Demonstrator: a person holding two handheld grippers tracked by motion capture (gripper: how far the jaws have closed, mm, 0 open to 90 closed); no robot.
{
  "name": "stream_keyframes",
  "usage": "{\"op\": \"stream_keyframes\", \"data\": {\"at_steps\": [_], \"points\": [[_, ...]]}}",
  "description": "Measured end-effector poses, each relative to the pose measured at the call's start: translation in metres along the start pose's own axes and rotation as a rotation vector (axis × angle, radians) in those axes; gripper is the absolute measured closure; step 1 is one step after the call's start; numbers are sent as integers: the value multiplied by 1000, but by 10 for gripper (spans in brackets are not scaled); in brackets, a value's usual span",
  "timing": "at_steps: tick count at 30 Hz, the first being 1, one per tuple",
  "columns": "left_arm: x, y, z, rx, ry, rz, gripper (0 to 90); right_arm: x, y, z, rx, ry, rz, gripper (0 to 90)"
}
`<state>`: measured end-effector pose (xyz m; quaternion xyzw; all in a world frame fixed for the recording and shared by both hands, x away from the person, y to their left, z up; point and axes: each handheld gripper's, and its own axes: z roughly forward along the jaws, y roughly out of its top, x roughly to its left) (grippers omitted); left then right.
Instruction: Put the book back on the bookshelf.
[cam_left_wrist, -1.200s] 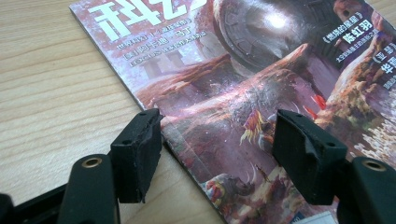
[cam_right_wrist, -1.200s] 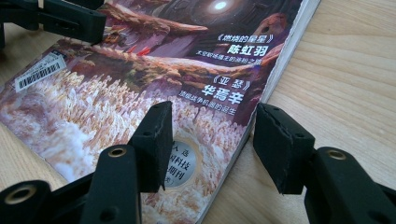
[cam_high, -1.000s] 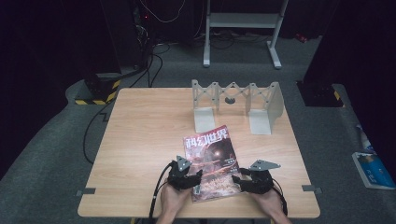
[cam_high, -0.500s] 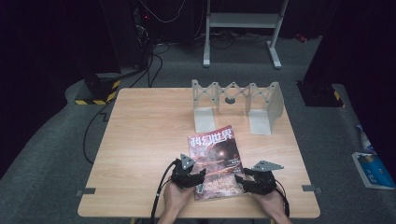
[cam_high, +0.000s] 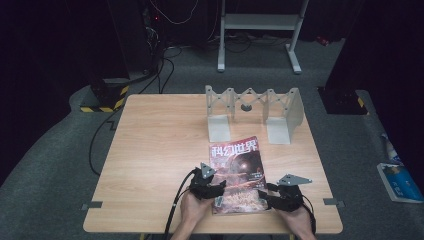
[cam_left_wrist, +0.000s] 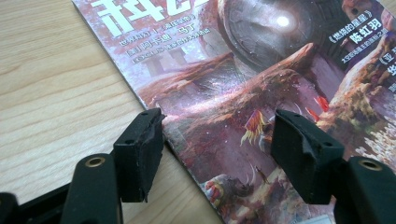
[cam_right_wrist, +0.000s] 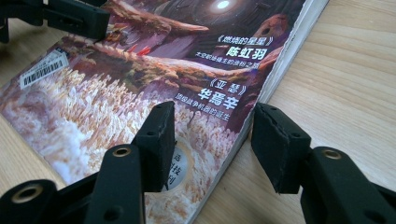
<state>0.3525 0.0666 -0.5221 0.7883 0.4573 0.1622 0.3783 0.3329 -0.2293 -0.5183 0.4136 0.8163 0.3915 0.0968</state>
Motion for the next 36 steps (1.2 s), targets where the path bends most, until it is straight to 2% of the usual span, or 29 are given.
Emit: {"op": "stream_keyframes", "data": {"at_steps": [2,7,10,14,17,20,21,26,27,32,36], "points": [[-2,0,1,-7,-10,-14,349,-1,-1,-1,-4,1,-6,500],[-3,3,4,-1,-22,11,352,-3,-5,-5,-6,-9,-2,501],[-4,5,5,7,-29,8,352,-3,-6,-7,-11,-14,-1,498],[1,6,5,16,-45,17,376,-4,-8,-7,-41,-17,-23,499],[3,8,7,6,-20,5,368,-5,-8,-8,-64,-15,-5,508],[6,11,10,0,-15,14,356,-7,-4,-12,-74,-4,12,509],[7,11,11,-6,-17,0,355,-8,-2,-12,-73,-5,12,516],[13,12,16,-36,-20,-21,349,-10,8,-10,-65,-41,10,536],[15,12,17,-41,-15,-13,352,-10,10,-9,-67,-43,16,535],[19,11,20,-67,-8,-18,350,-14,19,-4,-61,-36,37,505],[19,11,22,-87,-2,-18,351,-19,27,1,-58,-55,35,491]]}}
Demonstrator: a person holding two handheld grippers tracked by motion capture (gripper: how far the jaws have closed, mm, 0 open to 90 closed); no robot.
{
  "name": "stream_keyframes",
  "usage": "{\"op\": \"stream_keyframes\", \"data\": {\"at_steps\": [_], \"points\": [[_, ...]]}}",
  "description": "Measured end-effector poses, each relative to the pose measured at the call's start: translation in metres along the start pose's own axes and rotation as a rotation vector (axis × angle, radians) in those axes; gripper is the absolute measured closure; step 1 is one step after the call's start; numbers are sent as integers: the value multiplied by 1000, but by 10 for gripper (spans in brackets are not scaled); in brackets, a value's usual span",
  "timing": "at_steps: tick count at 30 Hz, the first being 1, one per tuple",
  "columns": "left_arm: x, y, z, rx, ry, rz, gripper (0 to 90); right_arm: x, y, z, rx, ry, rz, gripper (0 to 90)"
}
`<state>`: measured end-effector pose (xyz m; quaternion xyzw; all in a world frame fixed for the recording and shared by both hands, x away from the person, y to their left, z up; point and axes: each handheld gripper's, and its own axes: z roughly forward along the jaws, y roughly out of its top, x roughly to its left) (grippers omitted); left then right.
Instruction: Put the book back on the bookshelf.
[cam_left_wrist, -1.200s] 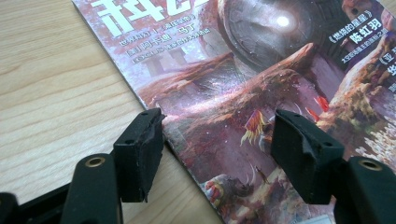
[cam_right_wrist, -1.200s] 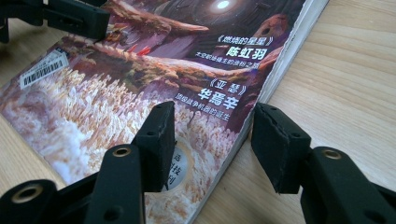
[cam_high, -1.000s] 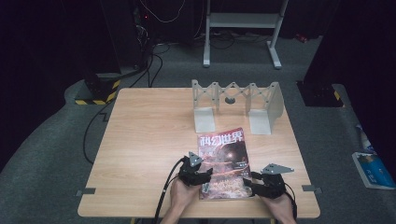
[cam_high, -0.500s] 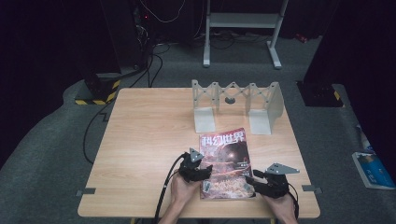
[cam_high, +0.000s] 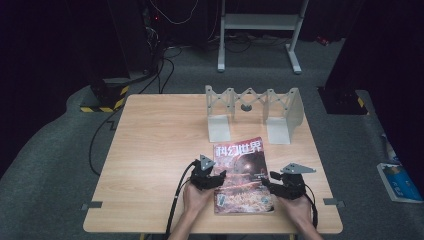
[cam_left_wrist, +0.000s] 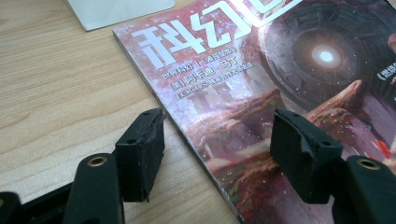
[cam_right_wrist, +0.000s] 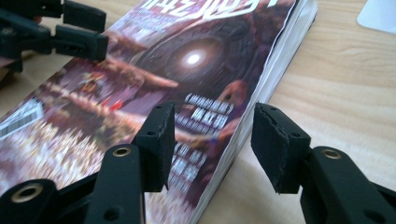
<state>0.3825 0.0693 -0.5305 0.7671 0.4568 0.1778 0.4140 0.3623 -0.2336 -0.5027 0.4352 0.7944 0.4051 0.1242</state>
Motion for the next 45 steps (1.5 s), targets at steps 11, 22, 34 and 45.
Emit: {"op": "stream_keyframes", "data": {"at_steps": [11,22,34,45], "points": [[-1,-1,0,-9,-5,1,394,-12,29,19,4,-57,20,466],[0,-2,0,-14,-12,-2,388,-24,54,42,27,-84,46,428],[-1,-2,1,-16,-8,5,368,-40,60,70,50,-52,135,352],[-3,-2,2,-23,-17,8,386,-41,60,80,71,-32,152,323]]}}
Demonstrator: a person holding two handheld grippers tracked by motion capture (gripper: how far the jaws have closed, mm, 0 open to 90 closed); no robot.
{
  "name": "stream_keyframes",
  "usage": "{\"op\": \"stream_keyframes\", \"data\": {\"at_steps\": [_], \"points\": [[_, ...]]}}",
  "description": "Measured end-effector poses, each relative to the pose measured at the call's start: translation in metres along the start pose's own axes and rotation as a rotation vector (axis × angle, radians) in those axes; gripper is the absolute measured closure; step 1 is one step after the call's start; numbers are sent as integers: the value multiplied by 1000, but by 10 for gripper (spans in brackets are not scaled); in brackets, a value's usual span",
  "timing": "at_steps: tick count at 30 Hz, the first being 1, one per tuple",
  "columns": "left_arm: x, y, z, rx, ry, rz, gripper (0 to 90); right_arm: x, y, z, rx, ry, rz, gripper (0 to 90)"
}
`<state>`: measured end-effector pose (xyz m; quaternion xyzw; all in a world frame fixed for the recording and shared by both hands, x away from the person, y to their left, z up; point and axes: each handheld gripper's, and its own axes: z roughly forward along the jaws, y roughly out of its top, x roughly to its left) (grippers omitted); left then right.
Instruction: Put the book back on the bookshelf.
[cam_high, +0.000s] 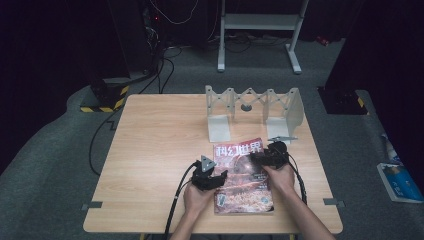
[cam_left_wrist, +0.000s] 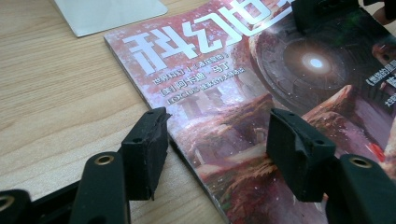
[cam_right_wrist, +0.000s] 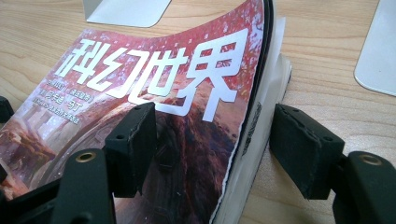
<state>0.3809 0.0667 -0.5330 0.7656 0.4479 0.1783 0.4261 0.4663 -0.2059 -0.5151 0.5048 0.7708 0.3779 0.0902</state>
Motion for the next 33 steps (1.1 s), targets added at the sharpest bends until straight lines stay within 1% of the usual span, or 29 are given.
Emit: {"op": "stream_keyframes", "data": {"at_steps": [8,11,15,21,24,26,27,33], "points": [[-1,0,0,-1,3,-1,386,1,0,-1,7,-2,18,335],[-1,0,0,-1,4,-1,385,2,1,-3,5,-9,9,364],[-1,0,0,-1,4,-2,385,5,2,-8,-7,-21,-22,448],[-1,-1,0,-2,4,1,384,10,2,-13,-17,-21,-61,521],[-1,-1,0,-3,4,0,385,13,3,-16,-21,-10,-70,538],[-1,-1,0,-3,4,1,384,14,3,-17,-27,-5,-89,547],[-1,-1,0,-3,4,1,384,16,3,-18,-30,-2,-87,551],[-1,-1,0,-2,6,-1,383,22,2,-21,-36,11,-144,569]]}}
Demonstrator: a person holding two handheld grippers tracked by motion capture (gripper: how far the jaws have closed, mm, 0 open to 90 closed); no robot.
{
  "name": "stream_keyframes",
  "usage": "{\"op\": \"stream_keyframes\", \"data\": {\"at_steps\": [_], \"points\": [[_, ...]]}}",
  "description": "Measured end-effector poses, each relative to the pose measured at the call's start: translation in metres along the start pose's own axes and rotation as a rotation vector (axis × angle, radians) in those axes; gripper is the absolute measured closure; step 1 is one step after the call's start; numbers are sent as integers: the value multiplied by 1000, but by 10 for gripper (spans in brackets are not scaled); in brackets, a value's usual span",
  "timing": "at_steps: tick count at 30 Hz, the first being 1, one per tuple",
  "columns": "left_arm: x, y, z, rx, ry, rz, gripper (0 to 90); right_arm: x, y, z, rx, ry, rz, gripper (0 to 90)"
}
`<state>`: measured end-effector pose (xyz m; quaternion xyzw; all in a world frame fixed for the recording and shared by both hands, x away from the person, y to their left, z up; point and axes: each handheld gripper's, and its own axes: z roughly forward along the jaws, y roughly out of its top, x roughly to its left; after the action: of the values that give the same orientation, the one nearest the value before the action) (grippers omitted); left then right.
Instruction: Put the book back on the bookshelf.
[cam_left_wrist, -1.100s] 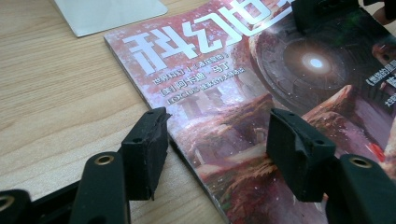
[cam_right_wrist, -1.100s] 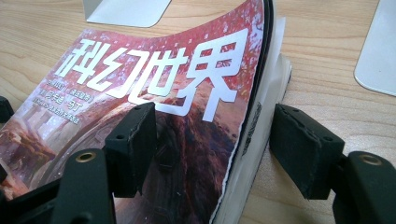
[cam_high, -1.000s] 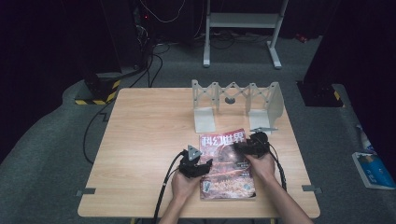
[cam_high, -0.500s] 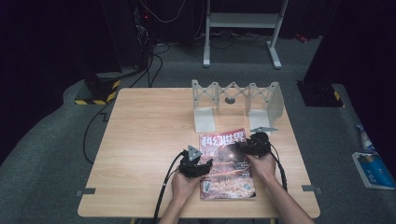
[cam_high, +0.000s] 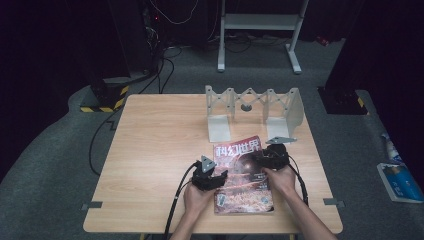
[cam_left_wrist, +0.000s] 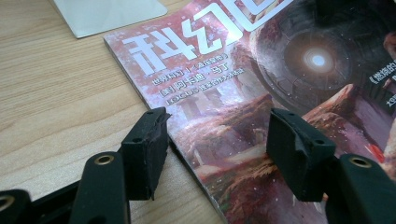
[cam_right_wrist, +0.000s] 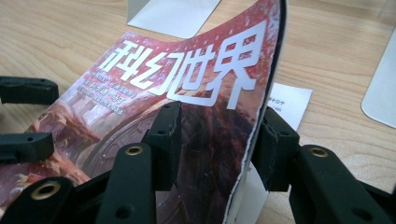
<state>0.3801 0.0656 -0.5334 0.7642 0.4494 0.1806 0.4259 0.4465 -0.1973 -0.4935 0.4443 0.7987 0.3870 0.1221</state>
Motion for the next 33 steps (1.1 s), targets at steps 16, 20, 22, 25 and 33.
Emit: {"op": "stream_keyframes", "data": {"at_steps": [16,20,22,25,33], "points": [[2,1,-3,20,-4,0,357,3,-2,-6,2,7,-95,813],[3,1,-4,25,-12,-8,327,5,-2,-12,-10,38,-106,833],[5,1,-4,24,-17,-21,312,7,-4,-16,-20,48,-112,838],[6,1,-4,20,-27,-30,289,8,-7,-19,-38,42,-135,841],[13,4,-3,32,-62,-52,255,8,-11,-28,-85,76,-133,846]]}}
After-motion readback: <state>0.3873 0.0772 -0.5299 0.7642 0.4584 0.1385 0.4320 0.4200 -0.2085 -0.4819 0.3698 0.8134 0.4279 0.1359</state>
